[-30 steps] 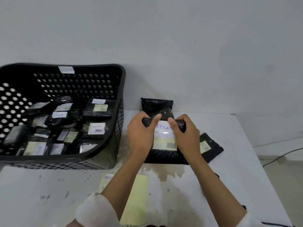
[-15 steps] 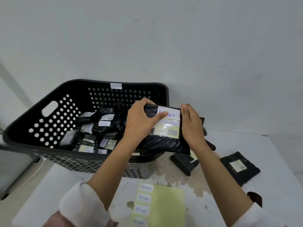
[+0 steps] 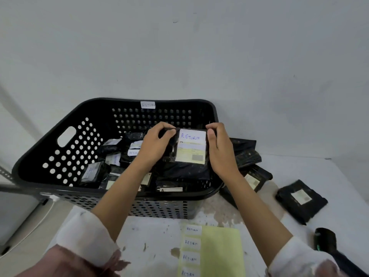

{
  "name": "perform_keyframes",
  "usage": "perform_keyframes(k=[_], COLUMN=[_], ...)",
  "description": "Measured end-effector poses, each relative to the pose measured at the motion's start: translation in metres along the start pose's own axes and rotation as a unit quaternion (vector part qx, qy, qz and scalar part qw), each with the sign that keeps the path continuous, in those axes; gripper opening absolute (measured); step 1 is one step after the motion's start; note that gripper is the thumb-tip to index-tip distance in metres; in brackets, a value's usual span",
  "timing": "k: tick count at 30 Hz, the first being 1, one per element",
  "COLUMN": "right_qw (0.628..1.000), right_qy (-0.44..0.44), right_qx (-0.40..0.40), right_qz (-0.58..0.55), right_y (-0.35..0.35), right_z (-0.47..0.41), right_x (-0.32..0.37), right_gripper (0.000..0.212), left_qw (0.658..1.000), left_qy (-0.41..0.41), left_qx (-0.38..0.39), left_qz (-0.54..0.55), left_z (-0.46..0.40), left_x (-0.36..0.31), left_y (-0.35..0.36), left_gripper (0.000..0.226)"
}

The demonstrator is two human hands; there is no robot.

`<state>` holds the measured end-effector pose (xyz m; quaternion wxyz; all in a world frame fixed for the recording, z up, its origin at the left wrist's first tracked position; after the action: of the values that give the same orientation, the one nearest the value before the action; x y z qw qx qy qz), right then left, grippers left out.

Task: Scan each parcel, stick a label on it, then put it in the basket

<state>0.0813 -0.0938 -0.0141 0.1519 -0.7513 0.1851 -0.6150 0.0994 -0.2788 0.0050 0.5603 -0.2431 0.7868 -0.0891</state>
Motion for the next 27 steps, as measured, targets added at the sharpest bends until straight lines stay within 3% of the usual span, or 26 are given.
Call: perform_keyframes(k=[3,6,9,13,17,20,27], right_qw=[0.993,0.987,0.981,0.980,0.978,0.978,0.977], right_qy=[-0.001,0.019,0.012,0.024,0.021,0.024,0.025], right_qx=[-0.029,-0.016,-0.001,-0.004,-0.002,-0.003,-0.009], right_qz=[0.115,0.158,0.195,0.196,0.206,0.207,0.212], right_y=[0.007,0.012,0.015,0.016,0.017,0.017,0.018], right_z=[-0.003,-0.006,-0.007,-0.008,-0.008,-0.009,-0.010], right_x=[-0.005,-0.009,-0.010,-0.011,-0.011,-0.012,-0.012], right_gripper=[0.034,0.039,0.039,0.038,0.038,0.038,0.038], left_qw=[0.999,0.987,0.954,0.867,0.779,0.735,0.705], left_qy=[-0.051,-0.150,-0.243,-0.327,-0.178,-0.111,-0.081], left_qx=[-0.003,0.030,0.168,0.368,0.511,0.540,0.562], left_qz=[-0.009,-0.043,-0.059,-0.082,-0.317,-0.395,-0.426], left_z=[-0.009,-0.016,-0.015,-0.006,-0.011,-0.010,-0.010], left_x=[0.034,0.077,0.115,0.138,0.147,0.149,0.152], left_y=[-0.008,-0.009,0.004,0.028,0.045,0.058,0.062], left_gripper=[0.015,0.016,0.017,0.008,0.027,0.023,0.032])
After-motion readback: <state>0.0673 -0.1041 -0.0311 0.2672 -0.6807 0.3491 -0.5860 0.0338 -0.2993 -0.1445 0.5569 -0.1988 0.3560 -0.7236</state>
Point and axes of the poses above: each hand's wrist, its own z-axis away from the middle knuckle, its own y-axis out of the palm, x = y × z, the point moved 2 cm from there along -z, towards the middle knuckle, and after that the axes turned 11 degrees about y, right-handed, at the moved point
